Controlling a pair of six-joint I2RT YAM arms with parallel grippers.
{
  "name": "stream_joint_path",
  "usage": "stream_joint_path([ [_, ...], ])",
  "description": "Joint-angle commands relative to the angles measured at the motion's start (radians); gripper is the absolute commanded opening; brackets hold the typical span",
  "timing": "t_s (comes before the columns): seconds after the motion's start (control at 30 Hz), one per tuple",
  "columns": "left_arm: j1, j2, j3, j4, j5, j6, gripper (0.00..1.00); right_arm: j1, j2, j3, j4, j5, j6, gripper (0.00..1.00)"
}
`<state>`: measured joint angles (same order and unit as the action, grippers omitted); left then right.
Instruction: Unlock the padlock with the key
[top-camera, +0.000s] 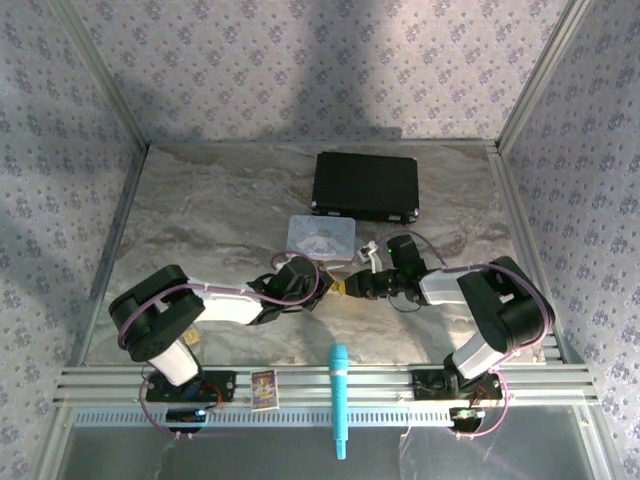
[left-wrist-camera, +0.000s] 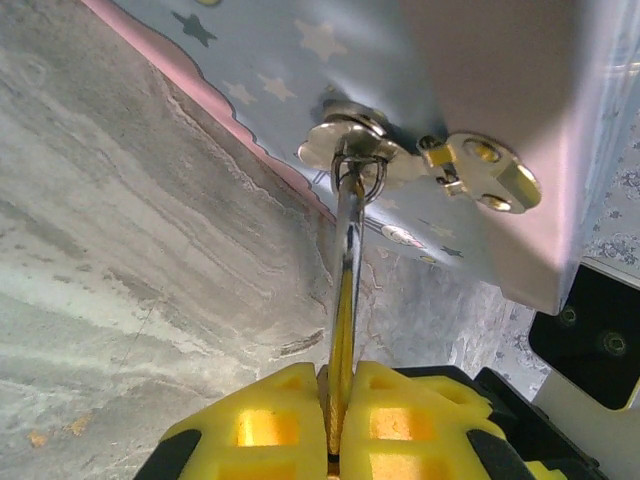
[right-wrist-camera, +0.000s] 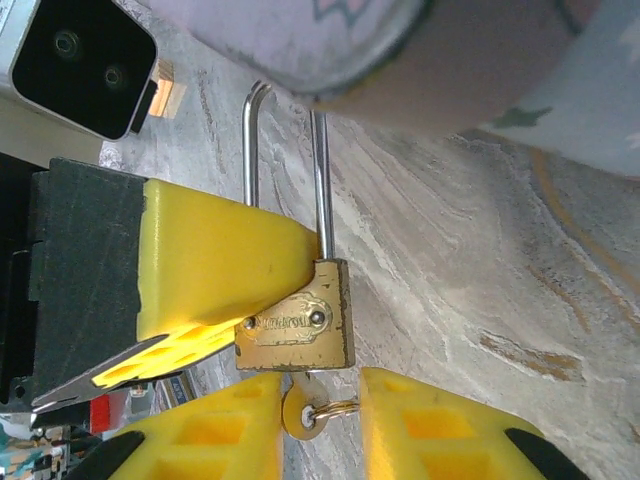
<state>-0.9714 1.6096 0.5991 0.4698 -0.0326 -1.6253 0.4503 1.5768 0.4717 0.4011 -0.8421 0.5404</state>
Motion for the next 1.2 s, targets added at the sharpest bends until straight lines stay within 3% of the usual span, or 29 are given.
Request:
stream_joint_path([
  [0.0,-0.018,-0.046,-0.018,-0.034,0.059,-0.009,0.00,-0.035,-0.019,-0.017,-0.008,0.098,0.007,0.27],
  [0.17,-0.018,-0.057,-0.017,-0.055,0.048,-0.002,0.00,-0.037,-0.052,-0.017,-0.052,0.127,-0.004,0.31],
  [0.33,-0.018,-0.057,0.025,-0.184,0.043,0.063,0.00,-0.033,-0.161,-0.007,-0.116,0.147,0.015,0.41],
  [0.5,-0.018,-0.024,0.118,-0.394,0.048,0.186,0.00,-0.029,-0.288,0.074,-0.355,0.343,0.001,0.57],
  [0.63,-0.018,0.002,0.143,-0.453,0.054,0.227,0.00,-0.023,-0.241,0.181,-0.452,0.421,0.001,0.57],
  [0.73,-0.018,0.012,0.177,-0.561,0.001,0.289,0.00,-0.006,-0.154,0.264,-0.478,0.437,-0.010,0.56],
  [0.87,-0.011,0.021,0.222,-0.721,-0.054,0.372,0.00,0.031,-0.058,0.377,-0.591,0.557,-0.068,0.54],
  [1.03,0.000,0.027,0.240,-0.833,-0.093,0.445,0.05,0.031,-0.006,0.389,-0.595,0.580,-0.069,0.52],
  [1.17,0.011,0.046,0.325,-1.014,-0.167,0.555,0.07,0.032,0.009,0.386,-0.581,0.567,-0.061,0.52],
])
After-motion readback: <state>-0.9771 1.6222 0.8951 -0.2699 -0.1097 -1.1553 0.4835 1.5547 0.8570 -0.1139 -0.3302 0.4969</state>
